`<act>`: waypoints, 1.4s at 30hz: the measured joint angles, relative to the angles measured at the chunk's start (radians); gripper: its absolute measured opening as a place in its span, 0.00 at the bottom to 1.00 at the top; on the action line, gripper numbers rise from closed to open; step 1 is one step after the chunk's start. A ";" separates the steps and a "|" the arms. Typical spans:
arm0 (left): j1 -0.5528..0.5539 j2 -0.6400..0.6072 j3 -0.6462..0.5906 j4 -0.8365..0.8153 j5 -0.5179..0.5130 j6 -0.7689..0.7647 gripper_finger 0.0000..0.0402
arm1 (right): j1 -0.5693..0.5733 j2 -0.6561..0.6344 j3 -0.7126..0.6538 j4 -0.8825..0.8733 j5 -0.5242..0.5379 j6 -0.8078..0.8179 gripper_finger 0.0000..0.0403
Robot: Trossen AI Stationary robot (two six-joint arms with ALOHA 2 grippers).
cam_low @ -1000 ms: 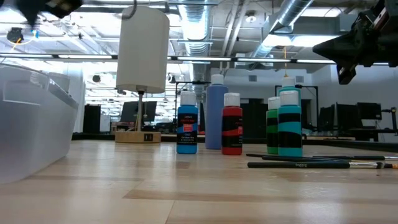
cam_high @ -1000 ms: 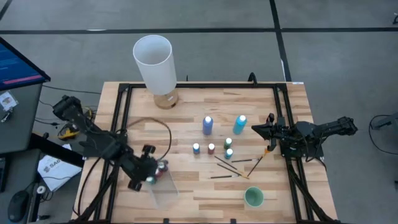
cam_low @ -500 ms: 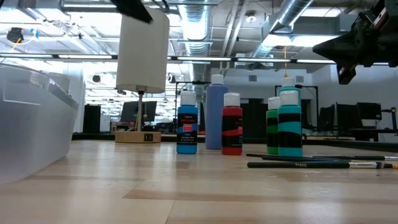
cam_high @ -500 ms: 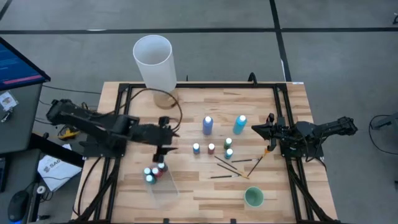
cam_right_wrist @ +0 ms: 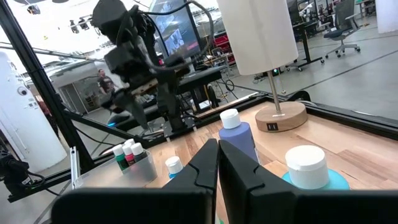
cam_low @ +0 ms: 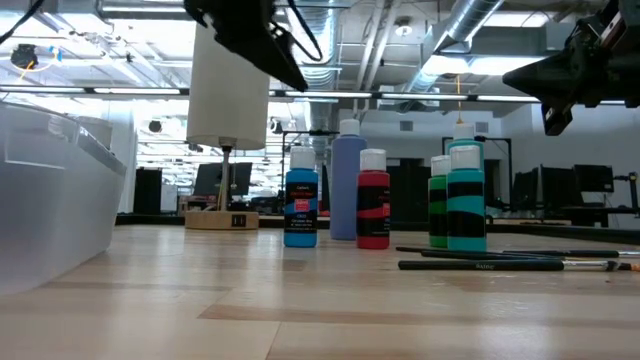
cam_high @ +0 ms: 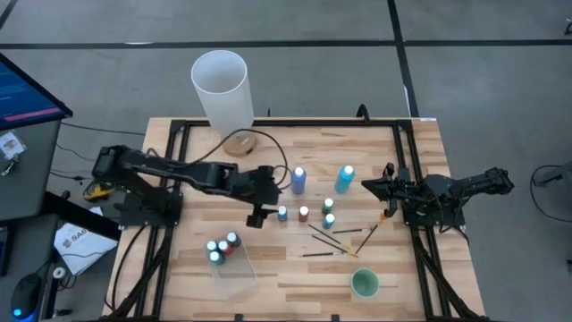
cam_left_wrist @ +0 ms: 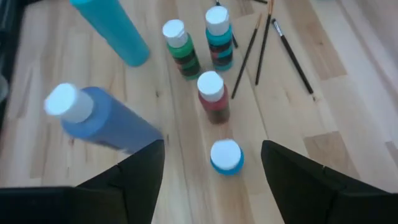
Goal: Pick & Place Paint Supplies
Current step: Put the blue paint bottle into the transparent bin
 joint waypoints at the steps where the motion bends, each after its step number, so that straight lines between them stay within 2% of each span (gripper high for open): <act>1: 0.000 0.017 0.006 0.000 0.000 0.000 0.63 | 0.000 0.000 0.000 0.000 0.000 0.000 0.02; 7: 0.000 0.098 0.018 0.036 0.040 0.001 0.63 | 0.000 0.000 0.000 0.001 0.000 0.000 0.02; 15: 0.000 0.146 0.018 0.039 0.043 0.001 0.63 | 0.000 0.000 0.000 0.000 0.000 0.000 0.02; 42: 0.010 0.203 0.014 0.027 0.097 0.065 0.59 | 0.000 0.000 0.000 0.002 0.000 0.000 0.02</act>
